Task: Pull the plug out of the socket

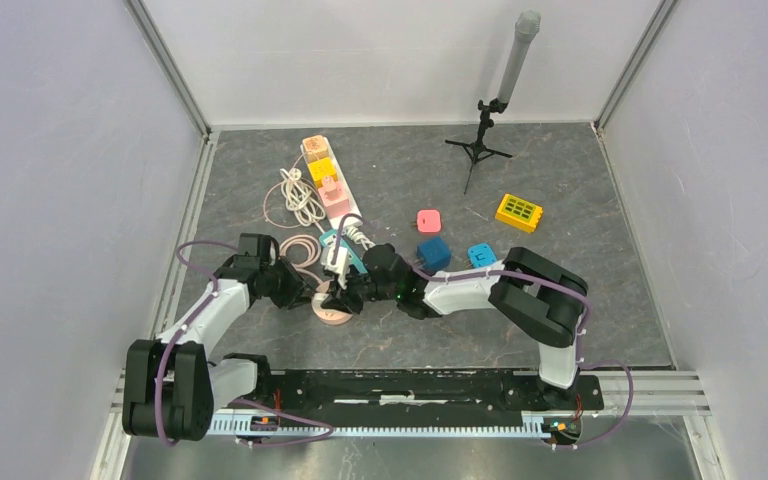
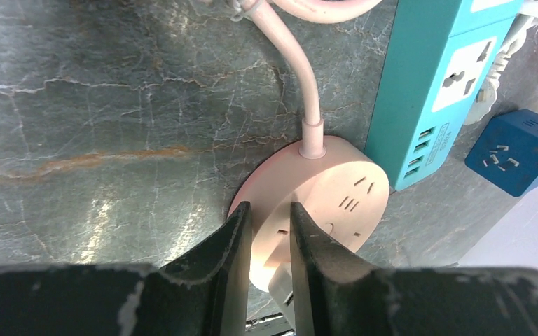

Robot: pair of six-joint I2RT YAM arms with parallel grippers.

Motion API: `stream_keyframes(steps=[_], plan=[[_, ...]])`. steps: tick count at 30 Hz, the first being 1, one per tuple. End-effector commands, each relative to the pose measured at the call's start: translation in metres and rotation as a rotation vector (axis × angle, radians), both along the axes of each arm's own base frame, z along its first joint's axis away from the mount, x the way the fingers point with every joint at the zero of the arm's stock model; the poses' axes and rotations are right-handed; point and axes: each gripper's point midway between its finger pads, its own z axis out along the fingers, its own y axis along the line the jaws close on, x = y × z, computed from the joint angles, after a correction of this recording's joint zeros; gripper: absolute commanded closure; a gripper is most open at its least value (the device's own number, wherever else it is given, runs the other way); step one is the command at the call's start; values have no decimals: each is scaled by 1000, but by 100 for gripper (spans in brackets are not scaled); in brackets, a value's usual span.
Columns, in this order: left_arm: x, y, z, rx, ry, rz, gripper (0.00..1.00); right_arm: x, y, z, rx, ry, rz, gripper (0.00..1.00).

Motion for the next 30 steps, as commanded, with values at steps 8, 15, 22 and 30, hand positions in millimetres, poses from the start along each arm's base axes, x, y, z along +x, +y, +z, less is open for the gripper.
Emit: stream_keyframes(steps=[8,15,22,30], plan=[[-13,7,-12,42,55,15,70,-8,24,93,316,-1,100,100],[-14,6,-14,34,62,10,71,-15,38,72,149,-170,87,100],[-15,2,-17,23,73,-7,72,-7,29,107,316,-50,97,100],[-17,-2,-22,26,90,-29,72,2,31,93,250,-77,77,100]])
